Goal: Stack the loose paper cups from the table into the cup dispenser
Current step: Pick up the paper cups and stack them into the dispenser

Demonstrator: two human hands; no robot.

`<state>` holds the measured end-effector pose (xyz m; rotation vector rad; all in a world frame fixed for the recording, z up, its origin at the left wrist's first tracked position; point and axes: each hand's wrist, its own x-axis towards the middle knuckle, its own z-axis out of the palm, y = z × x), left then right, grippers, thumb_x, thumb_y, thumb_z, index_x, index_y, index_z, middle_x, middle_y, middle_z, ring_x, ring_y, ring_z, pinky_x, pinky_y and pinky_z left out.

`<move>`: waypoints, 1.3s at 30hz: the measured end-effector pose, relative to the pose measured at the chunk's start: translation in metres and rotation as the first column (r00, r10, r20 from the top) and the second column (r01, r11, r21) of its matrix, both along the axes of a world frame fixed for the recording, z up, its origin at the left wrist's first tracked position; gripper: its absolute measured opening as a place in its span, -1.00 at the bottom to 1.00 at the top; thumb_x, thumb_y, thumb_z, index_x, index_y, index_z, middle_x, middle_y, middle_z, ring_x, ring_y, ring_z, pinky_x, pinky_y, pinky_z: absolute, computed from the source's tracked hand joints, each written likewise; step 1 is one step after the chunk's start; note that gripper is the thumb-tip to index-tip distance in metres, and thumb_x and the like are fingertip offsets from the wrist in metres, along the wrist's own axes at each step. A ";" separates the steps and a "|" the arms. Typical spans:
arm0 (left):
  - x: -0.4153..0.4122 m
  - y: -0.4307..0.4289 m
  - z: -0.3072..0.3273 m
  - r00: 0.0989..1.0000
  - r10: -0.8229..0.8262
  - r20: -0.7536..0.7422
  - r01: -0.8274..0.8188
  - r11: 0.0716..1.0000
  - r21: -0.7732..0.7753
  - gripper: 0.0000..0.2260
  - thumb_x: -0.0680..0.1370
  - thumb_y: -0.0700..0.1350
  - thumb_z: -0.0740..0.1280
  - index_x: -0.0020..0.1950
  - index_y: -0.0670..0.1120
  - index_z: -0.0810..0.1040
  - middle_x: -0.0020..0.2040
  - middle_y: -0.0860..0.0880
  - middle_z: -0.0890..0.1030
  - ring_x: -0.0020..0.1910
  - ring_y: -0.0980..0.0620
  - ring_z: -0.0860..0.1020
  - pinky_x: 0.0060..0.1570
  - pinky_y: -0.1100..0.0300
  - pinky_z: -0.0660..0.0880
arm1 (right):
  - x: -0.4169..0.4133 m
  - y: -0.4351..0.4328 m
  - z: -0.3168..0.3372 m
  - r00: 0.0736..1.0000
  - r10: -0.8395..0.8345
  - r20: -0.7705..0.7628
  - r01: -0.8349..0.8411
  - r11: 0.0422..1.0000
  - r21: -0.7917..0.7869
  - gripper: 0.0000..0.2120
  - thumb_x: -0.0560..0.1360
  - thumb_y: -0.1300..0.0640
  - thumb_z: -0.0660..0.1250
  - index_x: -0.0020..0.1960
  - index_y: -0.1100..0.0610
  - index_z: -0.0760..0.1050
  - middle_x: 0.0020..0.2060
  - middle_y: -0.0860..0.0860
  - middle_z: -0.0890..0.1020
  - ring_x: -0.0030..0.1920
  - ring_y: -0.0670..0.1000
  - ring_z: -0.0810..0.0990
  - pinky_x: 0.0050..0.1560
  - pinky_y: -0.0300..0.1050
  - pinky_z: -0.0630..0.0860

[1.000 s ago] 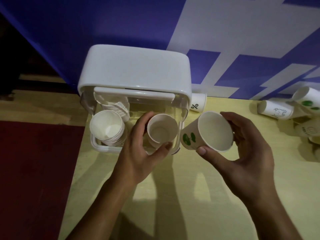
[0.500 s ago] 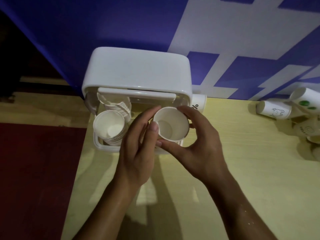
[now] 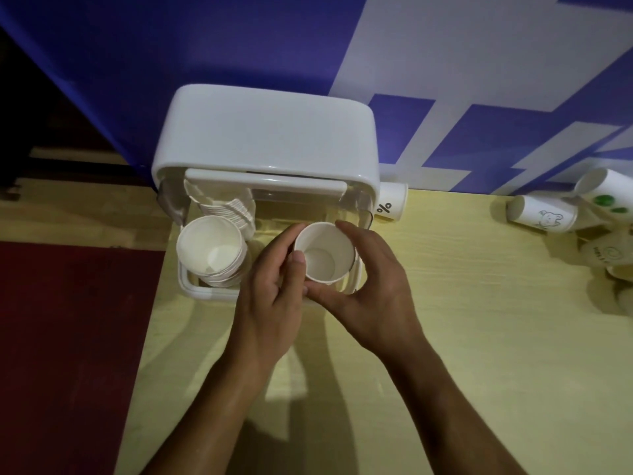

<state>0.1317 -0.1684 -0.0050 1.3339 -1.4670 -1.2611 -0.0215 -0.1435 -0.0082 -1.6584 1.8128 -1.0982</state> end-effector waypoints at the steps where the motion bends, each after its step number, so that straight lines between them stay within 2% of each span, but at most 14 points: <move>1: 0.000 0.000 0.000 1.000 -0.002 -0.003 0.002 1.000 0.006 -0.62 0.68 0.02 0.16 0.48 0.08 0.50 0.34 0.19 0.59 0.33 0.22 0.54 0.16 0.32 0.54 | 0.000 0.000 -0.001 1.000 0.001 0.005 -0.001 1.000 0.007 -0.17 0.34 -0.31 0.55 0.42 0.17 0.51 0.24 -0.03 0.63 0.25 -0.06 0.59 0.24 -0.10 0.53; 4: 0.001 -0.001 -0.005 1.000 0.007 0.016 -0.008 1.000 0.012 -0.60 0.68 0.05 0.16 0.52 0.09 0.45 0.37 0.18 0.58 0.35 0.20 0.54 0.23 0.09 0.59 | 0.001 0.000 -0.003 1.000 -0.015 0.021 0.015 0.999 0.032 -0.15 0.33 -0.32 0.55 0.45 0.15 0.49 0.25 -0.05 0.63 0.26 -0.08 0.58 0.25 -0.12 0.51; 7: 0.001 -0.001 -0.004 1.000 0.031 -0.001 -0.031 0.997 0.066 -0.53 0.69 0.09 0.19 0.62 0.15 0.29 0.39 0.23 0.55 0.34 0.28 0.53 0.28 0.01 0.59 | 0.002 0.001 -0.004 0.999 -0.019 0.028 0.017 0.997 0.069 -0.12 0.33 -0.34 0.54 0.51 0.08 0.43 0.30 -0.16 0.57 0.31 -0.16 0.52 0.30 -0.21 0.48; 9: 0.001 0.000 -0.002 0.999 0.039 -0.016 -0.038 0.995 0.093 -0.57 0.73 0.04 0.21 0.61 0.12 0.31 0.34 0.30 0.53 0.26 0.41 0.53 0.22 0.14 0.60 | 0.002 0.005 -0.006 0.999 -0.034 0.033 0.029 0.991 0.133 -0.02 0.31 -0.36 0.55 0.58 0.05 0.33 0.30 -0.22 0.51 0.33 -0.19 0.48 0.29 -0.28 0.43; 11: 0.002 0.003 -0.001 0.999 0.038 0.004 -0.038 0.995 0.095 -0.61 0.73 0.06 0.19 0.57 0.07 0.39 0.33 0.31 0.51 0.23 0.52 0.47 0.16 0.45 0.48 | -0.001 0.011 -0.012 0.999 -0.051 -0.004 0.051 0.981 0.186 -0.01 0.32 -0.39 0.54 0.59 0.03 0.31 0.32 -0.19 0.53 0.33 -0.14 0.49 0.30 -0.19 0.45; 12: 0.003 0.005 -0.001 0.999 0.037 0.007 -0.038 0.994 0.098 -0.59 0.71 0.12 0.17 0.54 0.08 0.43 0.33 0.29 0.54 0.25 0.49 0.47 0.14 0.53 0.42 | -0.002 0.014 -0.015 0.998 -0.050 -0.039 0.056 0.981 0.187 -0.04 0.33 -0.41 0.52 0.57 0.03 0.34 0.34 -0.16 0.55 0.33 -0.12 0.49 0.30 -0.13 0.47; 15: 0.006 0.011 -0.006 1.000 0.015 0.004 -0.016 0.992 0.125 -0.62 0.66 0.17 0.11 0.38 0.14 0.54 0.20 0.26 0.63 0.23 0.30 0.56 0.06 0.51 0.41 | -0.001 0.021 -0.025 0.993 -0.061 -0.105 0.073 0.990 0.122 -0.13 0.38 -0.44 0.46 0.49 0.08 0.45 0.26 -0.10 0.62 0.24 -0.07 0.51 0.22 -0.06 0.50; 17: 0.007 0.012 -0.008 0.999 -0.003 0.035 -0.002 0.989 0.146 -0.62 0.65 0.20 0.10 0.37 0.17 0.54 0.20 0.23 0.63 0.21 0.28 0.57 0.03 0.51 0.41 | 0.004 0.021 -0.027 0.986 -0.091 -0.139 0.106 0.989 0.101 -0.18 0.39 -0.45 0.44 0.44 0.08 0.50 0.17 -0.11 0.65 0.15 -0.05 0.48 0.14 -0.07 0.49; 20: 0.007 0.012 -0.007 0.997 -0.013 0.070 0.003 0.990 0.138 -0.63 0.65 0.20 0.10 0.36 0.19 0.54 0.21 0.23 0.63 0.21 0.31 0.55 0.02 0.53 0.39 | 0.007 0.022 -0.030 0.979 -0.115 -0.166 0.139 0.981 0.139 -0.19 0.39 -0.51 0.39 0.40 0.05 0.53 0.09 -0.14 0.66 0.06 -0.06 0.44 0.07 -0.03 0.50; 23: 0.006 0.010 -0.005 0.996 -0.021 0.090 0.007 0.989 0.146 -0.74 0.64 0.20 0.11 0.25 0.31 0.51 0.12 0.38 0.62 0.16 0.39 0.55 -0.01 0.57 0.37 | 0.008 0.024 -0.034 0.978 -0.119 -0.173 0.150 0.972 0.182 -0.29 0.43 -0.44 0.41 0.38 0.02 0.54 0.02 -0.14 0.66 -0.02 -0.06 0.44 -0.04 -0.01 0.52; 28: 0.002 0.007 -0.001 0.997 -0.012 0.078 0.001 0.990 0.143 -0.80 0.65 0.17 0.12 0.20 0.36 0.47 0.07 0.50 0.58 0.13 0.47 0.53 -0.02 0.59 0.37 | 0.012 0.017 -0.029 0.961 -0.137 -0.239 0.192 0.955 0.224 -0.37 0.47 -0.34 0.43 0.43 -0.05 0.50 -0.01 -0.09 0.70 -0.04 -0.02 0.58 -0.14 -0.08 0.52; 33: -0.007 -0.008 -0.001 0.999 0.001 0.048 -0.008 0.987 0.158 -0.82 0.72 0.11 0.15 0.22 0.29 0.52 0.08 0.34 0.64 0.13 0.39 0.56 -0.02 0.51 0.41 | 0.008 -0.007 -0.019 0.913 -0.118 -0.392 0.232 0.938 0.259 -0.43 0.48 -0.36 0.40 0.39 -0.12 0.49 0.02 -0.05 0.74 -0.01 0.06 0.70 -0.20 -0.12 0.44; 36: -0.015 -0.018 -0.006 0.999 0.030 0.028 -0.033 0.991 0.133 -0.72 0.69 0.16 0.14 0.23 0.15 0.58 0.08 0.20 0.68 0.12 0.25 0.61 0.06 0.31 0.49 | 0.003 -0.020 -0.017 0.910 -0.105 -0.400 0.240 0.922 0.303 -0.42 0.49 -0.40 0.36 0.42 -0.16 0.46 0.06 -0.08 0.74 0.02 0.05 0.70 -0.17 -0.11 0.51; 39: -0.022 -0.028 -0.010 0.998 0.064 0.030 -0.067 0.992 0.111 -0.63 0.65 0.19 0.13 0.22 0.05 0.61 0.04 0.12 0.70 0.09 0.15 0.64 0.02 0.24 0.51 | 0.002 -0.032 -0.019 0.921 -0.134 -0.366 0.257 0.914 0.313 -0.42 0.49 -0.41 0.34 0.39 -0.14 0.46 0.08 -0.09 0.74 0.05 0.06 0.71 -0.12 -0.06 0.59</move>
